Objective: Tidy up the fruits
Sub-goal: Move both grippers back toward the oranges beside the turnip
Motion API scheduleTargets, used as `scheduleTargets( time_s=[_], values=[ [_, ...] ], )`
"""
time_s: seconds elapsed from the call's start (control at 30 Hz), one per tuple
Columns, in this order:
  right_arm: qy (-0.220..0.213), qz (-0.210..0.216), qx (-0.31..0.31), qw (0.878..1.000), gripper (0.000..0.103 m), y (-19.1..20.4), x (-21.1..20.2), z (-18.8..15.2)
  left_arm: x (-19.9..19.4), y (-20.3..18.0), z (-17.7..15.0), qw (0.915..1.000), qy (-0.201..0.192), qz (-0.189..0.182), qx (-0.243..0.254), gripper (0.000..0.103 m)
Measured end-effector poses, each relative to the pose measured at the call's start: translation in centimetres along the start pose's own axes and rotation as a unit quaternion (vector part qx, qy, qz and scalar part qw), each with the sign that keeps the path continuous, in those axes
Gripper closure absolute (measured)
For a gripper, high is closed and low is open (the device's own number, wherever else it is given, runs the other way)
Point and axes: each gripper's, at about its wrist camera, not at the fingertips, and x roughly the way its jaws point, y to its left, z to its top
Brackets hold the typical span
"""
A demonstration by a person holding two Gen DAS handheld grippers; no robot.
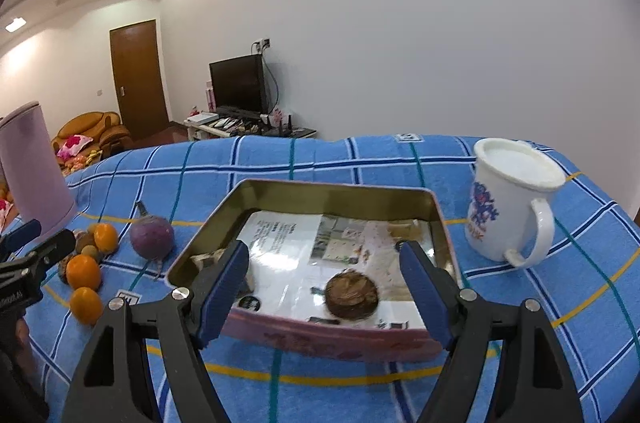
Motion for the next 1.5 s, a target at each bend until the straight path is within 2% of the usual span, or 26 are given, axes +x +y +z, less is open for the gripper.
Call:
scheduleTargets(
  time_s=[0.2, 0.6, 0.73, 0.9, 1.03, 1.2, 1.27, 1.3, 1.33, 1.37, 1.43, 1.5],
  values=[
    [0.005, 0.015, -0.027, 1.000, 0.024, 2.5, -0.4, -0.4, 0.3, 3.1, 0.2, 0.9994, 0.014, 0.031, -0.005, 0.000],
    [0.049, 0.090, -0.076, 0.992, 0.024, 9.8, -0.6, -1.9, 0.7, 10.4, 0.4, 0.9950, 0.035, 0.070, -0.063, 0.000],
    [0.080, 0.128, -0.072, 0.986, 0.024, 12.2, 0.2, -2.4, 0.7, 11.3, 0.5, 0.9944, 0.038, 0.074, -0.065, 0.000],
    [0.116, 0.156, -0.085, 0.977, 0.024, 15.3, 1.5, -2.8, 1.1, 11.9, 0.6, 0.9937, 0.044, 0.077, -0.069, 0.000],
    [0.144, 0.162, -0.113, 0.970, 0.024, 17.9, 2.7, -3.2, 1.1, 11.9, 0.5, 0.9940, 0.048, 0.070, -0.069, 0.000],
    [0.166, 0.171, -0.122, 0.963, 0.024, 19.3, 3.5, -3.4, 0.9, 10.6, 0.6, 0.9966, 0.041, 0.059, -0.040, 0.000],
    [0.180, 0.172, -0.127, 0.960, 0.032, 19.6, 3.9, -3.6, 1.0, 10.0, 0.6, 0.9974, 0.042, 0.052, -0.027, 0.000],
    [0.185, 0.172, -0.127, 0.959, 0.040, 19.7, 4.1, -3.6, 1.0, 9.8, 0.5, 0.9977, 0.043, 0.048, -0.022, 0.000],
    [0.193, 0.176, -0.125, 0.957, 0.043, 19.6, 4.4, -3.7, 1.0, 9.6, 0.5, 0.9980, 0.043, 0.043, -0.017, 0.000],
    [0.193, 0.179, -0.122, 0.957, 0.045, 19.5, 4.3, -3.7, 1.0, 9.3, 0.5, 0.9983, 0.042, 0.038, -0.011, 0.001],
    [0.193, 0.185, -0.122, 0.956, 0.056, 19.5, 4.1, -3.6, 0.9, 8.9, 0.4, 0.9988, 0.039, 0.029, 0.000, 0.001],
    [0.191, 0.182, -0.129, 0.956, 0.057, 19.5, 3.8, -3.6, 0.7, 8.3, 0.3, 0.9992, 0.034, 0.018, 0.013, 0.002]
  ],
)
